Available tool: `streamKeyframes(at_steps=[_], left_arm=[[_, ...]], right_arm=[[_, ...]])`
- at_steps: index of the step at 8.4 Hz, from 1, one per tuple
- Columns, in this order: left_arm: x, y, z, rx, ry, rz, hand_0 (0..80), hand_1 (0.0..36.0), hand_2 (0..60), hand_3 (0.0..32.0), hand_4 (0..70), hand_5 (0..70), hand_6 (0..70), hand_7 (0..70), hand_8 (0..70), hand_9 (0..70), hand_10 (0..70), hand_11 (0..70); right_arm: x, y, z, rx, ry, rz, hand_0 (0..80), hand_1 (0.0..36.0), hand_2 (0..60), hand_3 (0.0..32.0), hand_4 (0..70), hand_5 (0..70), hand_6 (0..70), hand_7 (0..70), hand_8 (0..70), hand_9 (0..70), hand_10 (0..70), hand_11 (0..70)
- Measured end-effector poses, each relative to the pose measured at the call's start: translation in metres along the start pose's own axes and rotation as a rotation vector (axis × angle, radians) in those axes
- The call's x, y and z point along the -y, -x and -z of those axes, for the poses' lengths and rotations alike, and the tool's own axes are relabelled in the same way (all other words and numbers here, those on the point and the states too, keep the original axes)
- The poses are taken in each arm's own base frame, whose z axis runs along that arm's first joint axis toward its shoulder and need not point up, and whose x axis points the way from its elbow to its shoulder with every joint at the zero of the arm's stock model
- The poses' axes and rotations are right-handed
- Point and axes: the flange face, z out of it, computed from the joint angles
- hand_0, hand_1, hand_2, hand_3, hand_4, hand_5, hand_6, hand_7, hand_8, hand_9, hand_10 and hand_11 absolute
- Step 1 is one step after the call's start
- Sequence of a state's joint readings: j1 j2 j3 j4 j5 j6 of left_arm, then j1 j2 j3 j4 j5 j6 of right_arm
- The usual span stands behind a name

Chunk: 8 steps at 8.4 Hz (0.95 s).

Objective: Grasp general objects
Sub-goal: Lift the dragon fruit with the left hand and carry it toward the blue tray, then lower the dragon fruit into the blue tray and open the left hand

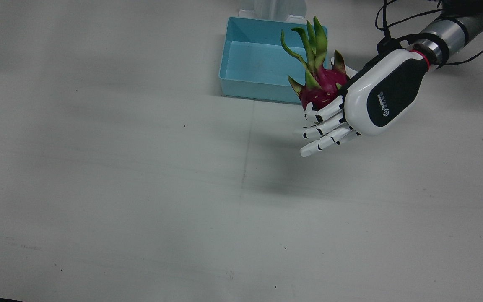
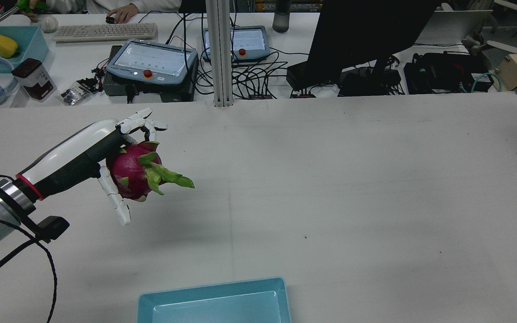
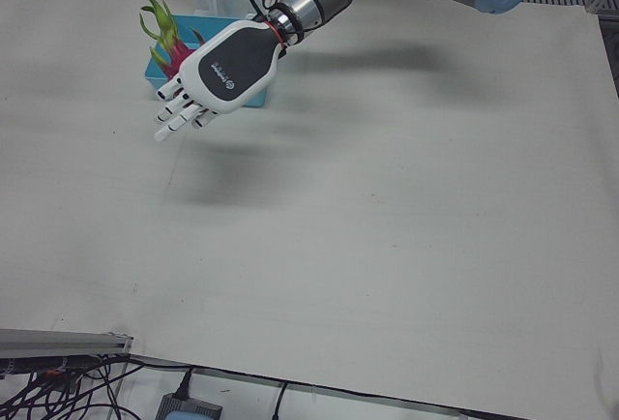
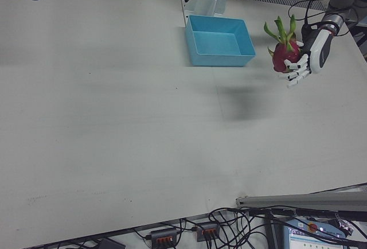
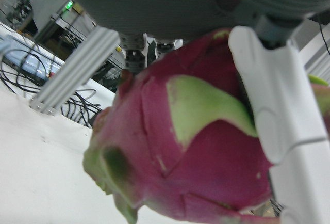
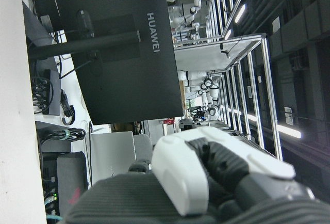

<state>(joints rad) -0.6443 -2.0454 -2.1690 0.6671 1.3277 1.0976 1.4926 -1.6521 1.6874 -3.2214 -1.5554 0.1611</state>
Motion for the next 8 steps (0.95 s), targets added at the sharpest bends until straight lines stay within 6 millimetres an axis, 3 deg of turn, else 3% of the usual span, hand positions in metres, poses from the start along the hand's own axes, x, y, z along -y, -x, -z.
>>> streamKeyframes(at_steps=[1,4,7,8], left_arm=[[-0.022,-0.002,-0.016,0.007,0.073,0.013,45.8,24.3,60.0,0.0,13.8,70.0,31.5,44.6,16.2,20.6,32.6,47.8],[-0.107,0.016,-0.033,0.041,0.245,0.082,46.1,23.3,60.0,0.0,14.4,70.0,33.2,48.2,17.8,24.4,30.5,45.2],[-0.175,0.047,-0.028,0.102,0.35,0.134,46.1,22.7,60.0,0.0,13.7,70.0,32.2,47.6,16.5,23.1,29.1,43.4],[-0.186,0.058,-0.028,0.113,0.369,0.143,46.1,19.9,59.0,0.0,11.9,70.0,27.4,42.5,11.9,17.3,23.7,35.8]], right_arm=[[0.0,0.0,0.0,0.0,0.0,0.0,0.0,0.0,0.0,0.0,0.0,0.0,0.0,0.0,0.0,0.0,0.0,0.0],[0.0,0.0,0.0,0.0,0.0,0.0,0.0,0.0,0.0,0.0,0.0,0.0,0.0,0.0,0.0,0.0,0.0,0.0],[0.0,0.0,0.0,0.0,0.0,0.0,0.0,0.0,0.0,0.0,0.0,0.0,0.0,0.0,0.0,0.0,0.0,0.0],[0.0,0.0,0.0,0.0,0.0,0.0,0.0,0.0,0.0,0.0,0.0,0.0,0.0,0.0,0.0,0.0,0.0,0.0]])
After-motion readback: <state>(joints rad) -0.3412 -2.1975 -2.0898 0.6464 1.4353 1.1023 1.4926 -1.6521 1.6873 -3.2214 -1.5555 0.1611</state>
